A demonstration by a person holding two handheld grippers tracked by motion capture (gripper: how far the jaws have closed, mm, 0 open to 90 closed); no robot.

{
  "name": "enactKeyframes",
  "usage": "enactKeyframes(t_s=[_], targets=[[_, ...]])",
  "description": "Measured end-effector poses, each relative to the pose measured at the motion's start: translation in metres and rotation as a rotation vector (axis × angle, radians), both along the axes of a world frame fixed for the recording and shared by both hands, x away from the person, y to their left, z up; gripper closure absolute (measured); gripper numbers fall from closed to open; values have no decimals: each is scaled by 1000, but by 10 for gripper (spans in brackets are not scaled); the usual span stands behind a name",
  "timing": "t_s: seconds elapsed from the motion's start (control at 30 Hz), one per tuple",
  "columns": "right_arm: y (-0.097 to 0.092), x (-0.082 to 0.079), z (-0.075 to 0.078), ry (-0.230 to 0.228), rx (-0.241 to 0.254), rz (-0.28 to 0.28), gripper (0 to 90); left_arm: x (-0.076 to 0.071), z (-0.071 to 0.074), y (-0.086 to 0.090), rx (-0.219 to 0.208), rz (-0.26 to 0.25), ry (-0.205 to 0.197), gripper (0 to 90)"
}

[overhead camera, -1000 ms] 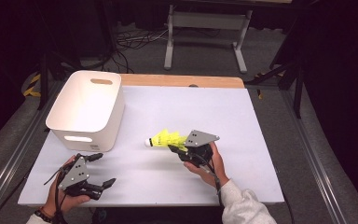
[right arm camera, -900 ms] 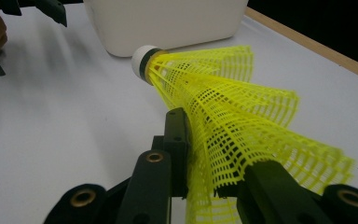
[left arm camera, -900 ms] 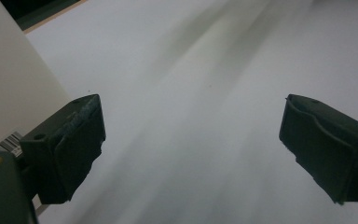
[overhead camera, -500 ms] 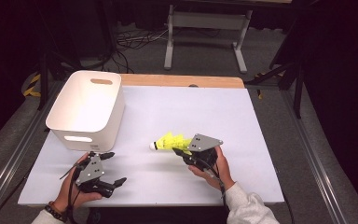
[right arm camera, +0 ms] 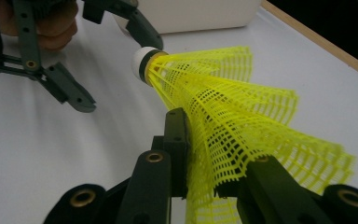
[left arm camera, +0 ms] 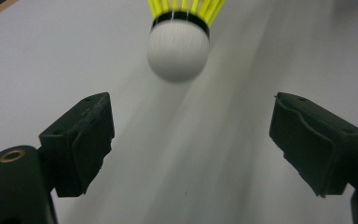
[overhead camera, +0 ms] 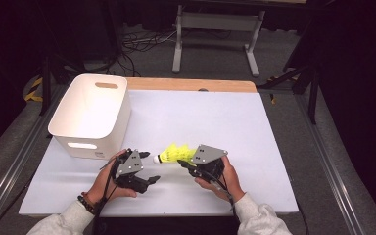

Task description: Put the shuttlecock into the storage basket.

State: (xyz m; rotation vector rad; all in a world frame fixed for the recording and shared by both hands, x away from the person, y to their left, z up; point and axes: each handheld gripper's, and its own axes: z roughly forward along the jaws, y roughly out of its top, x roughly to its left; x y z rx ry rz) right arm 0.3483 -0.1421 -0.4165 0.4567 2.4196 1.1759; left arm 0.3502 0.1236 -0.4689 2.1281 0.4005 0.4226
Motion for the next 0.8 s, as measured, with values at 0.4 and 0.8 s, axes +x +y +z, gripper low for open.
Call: enactKeyframes(t_s=[0.4, 0.8], targets=[[21, -10, -7, -52, -120, 55, 790, 14, 2, -31, 76, -24, 10, 403], [31, -16, -6, -69, -188, 97, 756, 16, -2, -42, 78, -29, 25, 471]])
